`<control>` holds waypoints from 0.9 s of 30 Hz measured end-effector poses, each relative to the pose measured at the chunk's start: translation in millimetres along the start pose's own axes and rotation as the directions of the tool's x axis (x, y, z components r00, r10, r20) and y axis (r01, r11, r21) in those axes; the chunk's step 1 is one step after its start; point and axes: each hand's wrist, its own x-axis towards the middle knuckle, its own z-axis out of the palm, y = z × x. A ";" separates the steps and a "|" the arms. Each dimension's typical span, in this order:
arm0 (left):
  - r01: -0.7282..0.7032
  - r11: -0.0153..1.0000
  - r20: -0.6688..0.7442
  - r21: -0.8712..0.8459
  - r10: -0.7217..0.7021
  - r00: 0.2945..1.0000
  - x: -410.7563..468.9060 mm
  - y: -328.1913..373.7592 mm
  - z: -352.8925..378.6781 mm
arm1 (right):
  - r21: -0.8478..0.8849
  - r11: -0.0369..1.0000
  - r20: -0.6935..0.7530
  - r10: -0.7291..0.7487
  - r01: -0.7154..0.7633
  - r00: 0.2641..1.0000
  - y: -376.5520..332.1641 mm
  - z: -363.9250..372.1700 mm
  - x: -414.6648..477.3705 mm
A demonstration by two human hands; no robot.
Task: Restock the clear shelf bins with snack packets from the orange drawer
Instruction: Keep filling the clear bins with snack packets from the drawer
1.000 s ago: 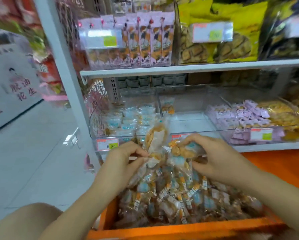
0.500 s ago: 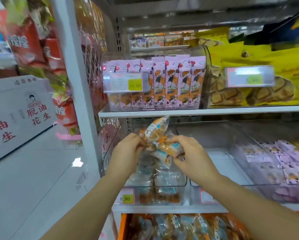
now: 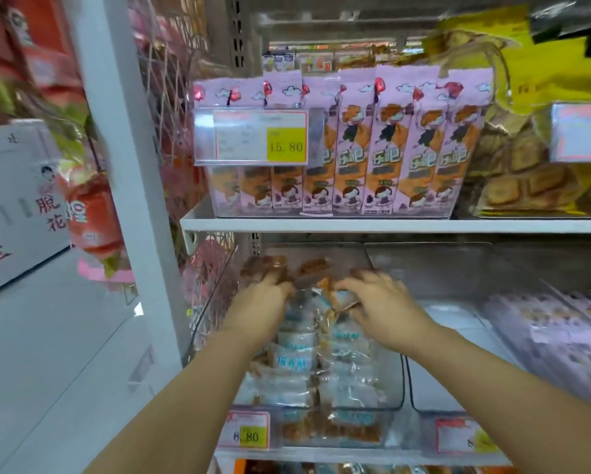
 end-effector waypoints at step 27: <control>0.021 -0.242 0.084 -0.970 -0.256 0.963 -137.8 0.3 -51.6 | 0.956 0.291 -0.047 0.077 0.023 0.996 -110.5 -22.5 -71.2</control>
